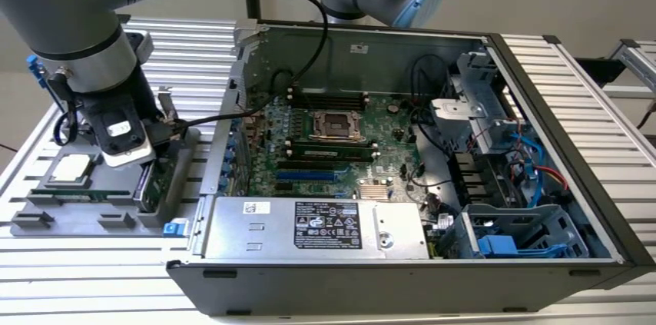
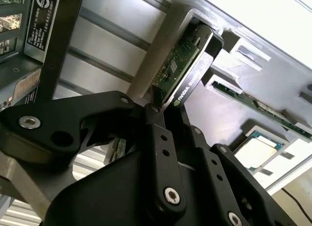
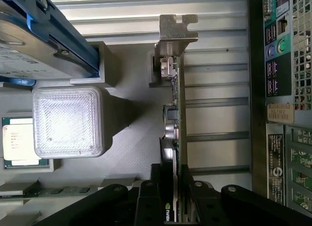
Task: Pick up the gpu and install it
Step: 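Pick up the gpu and move the gpu toward the slot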
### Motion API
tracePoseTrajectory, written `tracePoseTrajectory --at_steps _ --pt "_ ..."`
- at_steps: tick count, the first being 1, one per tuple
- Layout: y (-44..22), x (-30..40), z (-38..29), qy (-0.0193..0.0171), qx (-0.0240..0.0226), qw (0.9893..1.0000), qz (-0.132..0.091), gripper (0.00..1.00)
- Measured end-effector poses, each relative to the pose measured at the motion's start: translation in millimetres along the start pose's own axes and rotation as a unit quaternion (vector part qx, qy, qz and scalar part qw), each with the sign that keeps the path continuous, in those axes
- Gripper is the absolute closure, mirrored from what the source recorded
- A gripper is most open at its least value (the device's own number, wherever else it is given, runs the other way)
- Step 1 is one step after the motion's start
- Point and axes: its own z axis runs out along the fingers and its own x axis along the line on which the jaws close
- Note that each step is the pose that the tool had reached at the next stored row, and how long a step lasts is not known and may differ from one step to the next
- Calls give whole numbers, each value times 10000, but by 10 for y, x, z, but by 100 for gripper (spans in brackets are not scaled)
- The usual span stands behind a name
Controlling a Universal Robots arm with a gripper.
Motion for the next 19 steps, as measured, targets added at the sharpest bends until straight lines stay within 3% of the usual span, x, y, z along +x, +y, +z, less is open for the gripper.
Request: tracePoseTrajectory --at_steps 19 --pt "-1 -2 0 0 -1 10000 -19 100"
